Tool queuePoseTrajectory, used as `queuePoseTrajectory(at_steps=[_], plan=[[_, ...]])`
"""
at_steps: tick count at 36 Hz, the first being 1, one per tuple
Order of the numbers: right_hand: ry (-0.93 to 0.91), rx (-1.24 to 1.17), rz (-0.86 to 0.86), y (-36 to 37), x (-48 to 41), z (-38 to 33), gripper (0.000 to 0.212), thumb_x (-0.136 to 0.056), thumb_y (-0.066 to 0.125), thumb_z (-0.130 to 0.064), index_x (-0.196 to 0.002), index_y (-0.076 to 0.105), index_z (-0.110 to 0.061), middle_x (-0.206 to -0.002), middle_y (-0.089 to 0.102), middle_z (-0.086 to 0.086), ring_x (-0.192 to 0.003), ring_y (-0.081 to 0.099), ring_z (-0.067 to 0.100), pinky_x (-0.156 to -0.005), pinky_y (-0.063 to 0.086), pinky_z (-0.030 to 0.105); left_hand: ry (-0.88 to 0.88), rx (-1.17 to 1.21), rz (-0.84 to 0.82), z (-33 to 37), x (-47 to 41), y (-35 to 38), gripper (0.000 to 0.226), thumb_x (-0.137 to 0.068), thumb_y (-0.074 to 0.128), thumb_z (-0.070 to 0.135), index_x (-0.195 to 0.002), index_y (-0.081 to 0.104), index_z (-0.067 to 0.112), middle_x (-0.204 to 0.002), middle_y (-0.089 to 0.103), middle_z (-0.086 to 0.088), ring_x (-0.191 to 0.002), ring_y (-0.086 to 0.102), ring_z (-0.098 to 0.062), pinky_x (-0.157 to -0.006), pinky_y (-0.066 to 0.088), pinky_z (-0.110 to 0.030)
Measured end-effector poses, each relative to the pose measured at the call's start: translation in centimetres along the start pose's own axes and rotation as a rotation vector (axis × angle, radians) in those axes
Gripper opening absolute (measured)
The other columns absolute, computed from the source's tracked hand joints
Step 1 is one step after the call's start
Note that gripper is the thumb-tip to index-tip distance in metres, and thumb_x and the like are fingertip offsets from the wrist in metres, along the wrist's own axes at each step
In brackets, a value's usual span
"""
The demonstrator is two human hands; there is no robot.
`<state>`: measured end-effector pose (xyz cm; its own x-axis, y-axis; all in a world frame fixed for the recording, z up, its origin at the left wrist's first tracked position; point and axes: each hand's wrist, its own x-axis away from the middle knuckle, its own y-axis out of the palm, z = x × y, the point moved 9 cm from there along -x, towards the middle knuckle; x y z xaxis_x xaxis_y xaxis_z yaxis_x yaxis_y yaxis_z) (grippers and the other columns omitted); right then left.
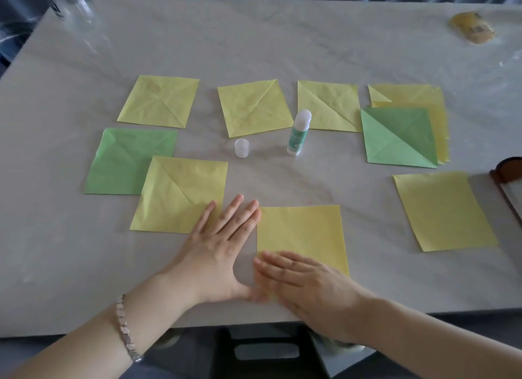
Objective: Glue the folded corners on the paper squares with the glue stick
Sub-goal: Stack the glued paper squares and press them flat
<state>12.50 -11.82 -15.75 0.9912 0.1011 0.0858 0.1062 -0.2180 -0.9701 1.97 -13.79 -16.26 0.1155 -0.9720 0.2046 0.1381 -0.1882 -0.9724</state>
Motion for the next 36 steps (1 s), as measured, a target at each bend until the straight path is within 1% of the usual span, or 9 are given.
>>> queuePoseTrajectory(at_steps=[7, 11, 14, 17, 21, 29, 32, 34, 36], plan=[[-0.01, -0.028, 0.036, -1.0, -0.3, 1.2, 0.045, -0.1, 0.022, -0.028, -0.134, 0.048, -0.014, -0.142, 0.045, -0.001, -0.132, 0.038, 0.01, -0.112, 0.02, 0.024, 0.001, -0.024, -0.035, 0.0, -0.1, 0.1, 0.118, -0.066, 0.005, 0.093, -0.145, 0.03, 0.009, -0.153, 0.03, -0.005, -0.141, 0.02, -0.017, -0.104, 0.019, -0.048], [0.162, -0.028, 0.087, -2.5, -1.5, 5.4, 0.058, -0.101, 0.008, -0.032, -0.131, 0.051, -0.007, -0.136, 0.052, 0.005, -0.126, 0.048, 0.017, -0.108, 0.023, 0.024, 0.002, -0.025, -0.052, 0.0, 0.0, 0.2, 0.12, -0.058, 0.001, 0.096, -0.147, 0.006, 0.015, -0.157, 0.002, 0.002, -0.144, -0.008, -0.011, -0.111, 0.001, -0.048], [0.192, -0.025, 0.086, -2.6, -1.7, 5.8, 0.06, -0.1, 0.007, -0.034, -0.132, 0.049, -0.005, -0.137, 0.05, 0.007, -0.128, 0.045, 0.02, -0.11, 0.016, 0.026, -0.026, -0.008, -0.062, 0.2, -0.2, -0.2, 0.121, -0.055, -0.003, 0.096, -0.147, 0.002, 0.017, -0.157, 0.0, 0.002, -0.143, -0.008, -0.01, -0.111, 0.001, -0.047], [0.162, -0.05, 0.065, -1.8, -1.2, 4.2, 0.058, -0.1, 0.008, -0.033, -0.133, 0.048, -0.006, -0.139, 0.048, 0.006, -0.129, 0.043, 0.018, -0.111, 0.015, 0.027, -0.016, -0.025, -0.066, 0.1, -0.2, -0.1, 0.124, -0.042, -0.011, 0.097, -0.14, -0.026, 0.022, -0.151, -0.03, 0.008, -0.136, -0.034, -0.006, -0.112, -0.013, -0.044], [0.076, -0.081, 0.018, -1.1, 0.3, 1.9, 0.054, -0.1, 0.011, -0.032, -0.136, 0.046, -0.012, -0.143, 0.043, 0.0, -0.134, 0.035, 0.011, -0.113, 0.014, 0.026, -0.006, -0.04, -0.055, 0.1, -0.2, -0.2, 0.12, -0.065, 0.006, 0.094, -0.144, 0.026, 0.007, -0.153, 0.03, -0.004, -0.141, 0.02, -0.015, -0.105, 0.019, -0.047], [0.142, -0.127, 0.037, -1.5, 4.1, 4.0, 0.048, -0.101, 0.018, -0.034, -0.138, 0.043, -0.015, -0.144, 0.04, -0.005, -0.134, 0.032, 0.005, -0.113, 0.017, 0.022, -0.011, -0.068, -0.085, -0.1, 0.0, 0.1, 0.119, -0.063, 0.008, 0.096, -0.146, 0.022, 0.011, -0.154, 0.027, -0.003, -0.143, 0.011, -0.015, -0.108, 0.014, -0.048], [0.212, -0.122, 0.056, -1.7, 6.3, 5.4, 0.046, -0.101, 0.021, -0.032, -0.138, 0.042, -0.015, -0.145, 0.039, -0.006, -0.135, 0.032, 0.006, -0.113, 0.019, 0.023, -0.019, -0.062, -0.125, 0.2, -0.1, -0.1, 0.124, -0.055, 0.003, 0.099, -0.147, 0.0, 0.016, -0.158, 0.0, 0.001, -0.143, -0.014, -0.01, -0.112, -0.001, -0.046], [0.245, -0.106, 0.063, -1.8, 7.5, 5.9, 0.046, -0.101, 0.02, -0.032, -0.139, 0.04, -0.014, -0.145, 0.038, -0.006, -0.136, 0.03, 0.005, -0.114, 0.018, 0.022, -0.044, -0.065, -0.152, 0.3, -0.1, -0.4, 0.125, -0.046, -0.001, 0.101, -0.137, -0.031, 0.022, -0.148, -0.036, 0.009, -0.13, -0.042, -0.006, -0.111, -0.019, -0.044], [0.265, -0.101, 0.083, -1.8, 8.1, 6.0, 0.046, -0.101, 0.02, -0.032, -0.138, 0.041, -0.014, -0.145, 0.039, -0.006, -0.135, 0.03, 0.006, -0.114, 0.017, 0.022, -0.052, -0.108, -0.223, 0.7, -0.1, -0.4, 0.119, -0.047, 0.004, 0.095, -0.127, -0.044, 0.022, -0.136, -0.051, 0.01, -0.123, -0.051, -0.006, -0.109, -0.025, -0.043]])
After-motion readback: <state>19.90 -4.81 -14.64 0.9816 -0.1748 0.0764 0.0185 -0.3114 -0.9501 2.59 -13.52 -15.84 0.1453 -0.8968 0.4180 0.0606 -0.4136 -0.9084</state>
